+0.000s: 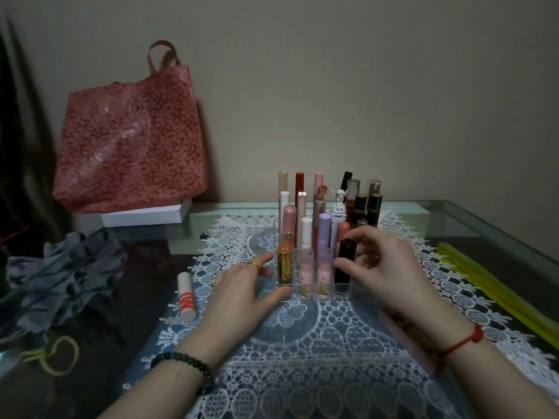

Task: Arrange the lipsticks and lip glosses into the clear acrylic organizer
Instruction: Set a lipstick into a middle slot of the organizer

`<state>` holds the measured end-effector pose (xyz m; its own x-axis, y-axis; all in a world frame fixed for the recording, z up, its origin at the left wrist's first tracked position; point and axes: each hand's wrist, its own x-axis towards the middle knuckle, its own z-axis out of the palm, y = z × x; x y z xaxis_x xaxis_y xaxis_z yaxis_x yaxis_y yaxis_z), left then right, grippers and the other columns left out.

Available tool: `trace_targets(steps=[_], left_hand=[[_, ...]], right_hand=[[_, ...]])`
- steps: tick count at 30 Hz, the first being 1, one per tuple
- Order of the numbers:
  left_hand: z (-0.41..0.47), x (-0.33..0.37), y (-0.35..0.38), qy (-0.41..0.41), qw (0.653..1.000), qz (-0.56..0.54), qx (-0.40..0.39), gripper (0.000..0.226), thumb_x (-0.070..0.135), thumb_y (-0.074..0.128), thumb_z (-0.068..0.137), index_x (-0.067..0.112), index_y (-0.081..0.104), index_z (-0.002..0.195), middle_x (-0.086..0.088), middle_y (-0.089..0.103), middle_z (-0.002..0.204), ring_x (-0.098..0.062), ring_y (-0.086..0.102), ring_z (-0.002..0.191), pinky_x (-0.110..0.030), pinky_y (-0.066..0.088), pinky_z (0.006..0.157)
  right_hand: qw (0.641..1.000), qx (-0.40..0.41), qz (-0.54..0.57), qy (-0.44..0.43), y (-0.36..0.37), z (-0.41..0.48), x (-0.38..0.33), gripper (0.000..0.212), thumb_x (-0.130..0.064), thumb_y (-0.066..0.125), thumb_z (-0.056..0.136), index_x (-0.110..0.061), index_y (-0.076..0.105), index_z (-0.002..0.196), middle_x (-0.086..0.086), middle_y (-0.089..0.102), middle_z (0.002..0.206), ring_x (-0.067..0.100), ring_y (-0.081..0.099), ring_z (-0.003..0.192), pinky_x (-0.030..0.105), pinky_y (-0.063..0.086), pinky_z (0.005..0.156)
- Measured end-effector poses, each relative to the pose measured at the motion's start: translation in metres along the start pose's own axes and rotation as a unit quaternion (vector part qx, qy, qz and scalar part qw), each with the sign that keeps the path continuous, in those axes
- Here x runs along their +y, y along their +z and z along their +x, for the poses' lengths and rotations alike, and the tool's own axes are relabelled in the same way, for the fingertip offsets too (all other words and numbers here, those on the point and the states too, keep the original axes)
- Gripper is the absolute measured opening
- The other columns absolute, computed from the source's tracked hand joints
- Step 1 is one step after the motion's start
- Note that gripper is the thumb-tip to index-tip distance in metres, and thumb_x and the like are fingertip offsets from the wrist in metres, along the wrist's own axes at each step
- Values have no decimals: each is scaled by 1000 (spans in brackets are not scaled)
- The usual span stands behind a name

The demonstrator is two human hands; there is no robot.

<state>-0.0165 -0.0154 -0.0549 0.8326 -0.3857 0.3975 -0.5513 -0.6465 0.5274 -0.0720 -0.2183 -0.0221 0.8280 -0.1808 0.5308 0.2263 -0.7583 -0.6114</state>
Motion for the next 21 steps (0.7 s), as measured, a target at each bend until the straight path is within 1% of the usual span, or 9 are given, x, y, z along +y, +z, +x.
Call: trace_targets(steps=[4, 7, 10, 13, 15, 16, 18, 19, 21], left_hand=[[1, 0, 0, 2, 1000, 3, 1, 66, 57, 57, 76, 36, 34, 134, 25, 43, 97, -6, 46, 107, -29, 36, 95], [1, -1, 1, 1, 1000, -1, 4, 66, 57, 57, 75, 37, 35, 134, 25, 46, 100, -5, 45, 108, -30, 36, 97], [0, -1, 1, 6, 1000, 23, -1, 71, 64, 53, 73, 38, 32, 135, 20, 52, 112, -3, 41, 110, -28, 32, 98], [6, -1, -9, 12, 994, 107, -4, 80, 76, 33, 68, 35, 30, 137, 11, 51, 128, -9, 41, 119, -30, 29, 100], [12, -7, -23, 4, 986, 165, 38, 84, 77, 19, 68, 30, 37, 135, 5, 56, 125, -15, 48, 117, -34, 32, 99], [14, -14, -32, -12, 978, 199, 63, 81, 76, 20, 71, 28, 41, 132, 2, 59, 121, -17, 52, 113, -35, 36, 96], [17, -34, -47, -72, 956, 273, 84, 68, 69, 34, 79, 24, 45, 129, -3, 60, 117, -23, 55, 107, -37, 41, 89], [17, -44, -53, -112, 947, 294, 71, 63, 65, 41, 80, 22, 47, 127, -6, 59, 116, -26, 55, 107, -38, 42, 87], [15, -59, -61, -175, 943, 281, 23, 56, 58, 50, 77, 21, 52, 119, -8, 57, 113, -28, 55, 105, -37, 44, 86]], right_hand=[[1000, -12, -19, 6, 1, -1, -1, 30, -21, 75, 70, -31, 53, 88, -11, 57, 73, 0, 54, 61, 1, 41, 56], [1000, -11, -16, 3, 0, -1, -2, 28, -21, 75, 70, -31, 54, 86, -9, 58, 71, 1, 53, 60, 3, 43, 58], [1000, -12, -11, 0, -1, -2, -3, 28, -21, 75, 70, -32, 54, 84, -9, 59, 71, 1, 54, 60, 3, 43, 57], [1000, 9, -3, -4, -4, -2, -3, 24, -23, 74, 71, -30, 56, 86, -9, 60, 72, 3, 56, 61, 4, 44, 58], [999, 35, 19, -11, -7, -1, -4, 21, -24, 72, 73, -31, 59, 86, -7, 61, 71, 1, 56, 64, 6, 45, 57], [998, 47, 29, -18, -8, -1, -4, 20, -23, 71, 73, -32, 59, 86, -7, 61, 70, 1, 56, 64, 7, 45, 57], [997, 65, 38, -34, -9, -1, -7, 22, -22, 69, 75, -38, 57, 84, -8, 61, 70, 1, 56, 66, 7, 45, 57], [996, 69, 39, -41, -9, -1, -9, 23, -22, 67, 76, -40, 55, 83, -9, 61, 70, 1, 56, 67, 6, 46, 58], [995, 73, 39, -50, -9, -1, -11, 21, -22, 64, 77, -40, 54, 83, -10, 62, 73, 1, 57, 71, 6, 46, 60]])
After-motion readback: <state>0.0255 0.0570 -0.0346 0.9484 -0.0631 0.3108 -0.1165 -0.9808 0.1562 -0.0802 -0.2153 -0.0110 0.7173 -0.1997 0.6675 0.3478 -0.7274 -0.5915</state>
